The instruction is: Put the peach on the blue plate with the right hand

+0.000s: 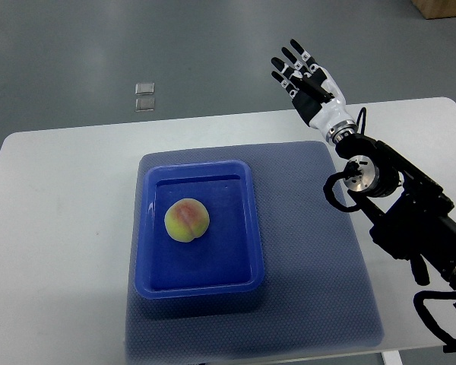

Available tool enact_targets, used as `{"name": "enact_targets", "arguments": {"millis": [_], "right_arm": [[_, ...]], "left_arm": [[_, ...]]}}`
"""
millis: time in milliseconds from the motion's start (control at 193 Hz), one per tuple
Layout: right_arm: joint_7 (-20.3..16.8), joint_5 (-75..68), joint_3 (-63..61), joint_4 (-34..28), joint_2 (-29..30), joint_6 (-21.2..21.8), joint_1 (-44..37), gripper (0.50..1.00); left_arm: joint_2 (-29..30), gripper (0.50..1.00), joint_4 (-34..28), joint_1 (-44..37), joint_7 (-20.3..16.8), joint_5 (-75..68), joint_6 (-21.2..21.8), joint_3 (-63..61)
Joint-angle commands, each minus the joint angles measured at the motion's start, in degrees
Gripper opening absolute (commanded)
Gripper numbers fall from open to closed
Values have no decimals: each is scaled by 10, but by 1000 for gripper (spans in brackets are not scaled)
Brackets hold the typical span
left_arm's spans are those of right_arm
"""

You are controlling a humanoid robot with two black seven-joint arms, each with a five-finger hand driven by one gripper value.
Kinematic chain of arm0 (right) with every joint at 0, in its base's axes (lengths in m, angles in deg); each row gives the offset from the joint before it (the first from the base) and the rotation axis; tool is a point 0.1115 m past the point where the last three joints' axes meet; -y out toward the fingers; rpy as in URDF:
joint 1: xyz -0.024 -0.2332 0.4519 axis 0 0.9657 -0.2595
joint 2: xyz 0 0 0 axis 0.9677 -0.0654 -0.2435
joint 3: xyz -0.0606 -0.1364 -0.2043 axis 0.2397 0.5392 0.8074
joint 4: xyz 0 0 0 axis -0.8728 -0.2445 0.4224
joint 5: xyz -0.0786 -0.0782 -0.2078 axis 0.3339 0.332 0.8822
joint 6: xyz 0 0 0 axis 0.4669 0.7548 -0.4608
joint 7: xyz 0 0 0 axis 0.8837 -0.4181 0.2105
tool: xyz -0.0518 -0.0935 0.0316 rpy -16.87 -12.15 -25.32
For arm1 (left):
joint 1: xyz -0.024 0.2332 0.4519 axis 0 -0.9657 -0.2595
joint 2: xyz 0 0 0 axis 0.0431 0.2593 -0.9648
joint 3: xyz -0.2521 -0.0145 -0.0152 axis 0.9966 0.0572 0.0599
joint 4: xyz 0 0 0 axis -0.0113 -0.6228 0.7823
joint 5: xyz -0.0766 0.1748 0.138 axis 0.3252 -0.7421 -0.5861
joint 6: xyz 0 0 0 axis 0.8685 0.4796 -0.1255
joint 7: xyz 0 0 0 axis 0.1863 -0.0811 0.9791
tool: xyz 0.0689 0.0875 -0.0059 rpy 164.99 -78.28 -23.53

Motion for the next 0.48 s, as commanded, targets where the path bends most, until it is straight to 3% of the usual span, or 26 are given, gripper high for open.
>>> {"name": "enact_targets", "arguments": {"millis": [0,83,478], "right_arm": [[20,-21,-19,46,3,72,24,932],[36,-33,-25,96,5,138,26,932],[38,-79,-26,116,-9,166,21,932]], "left_arm": [[0,1000,1,0,0,-1,0,0],[0,1000,1,0,0,-1,0,0],[0,1000,1,0,0,0,0,1]]}}
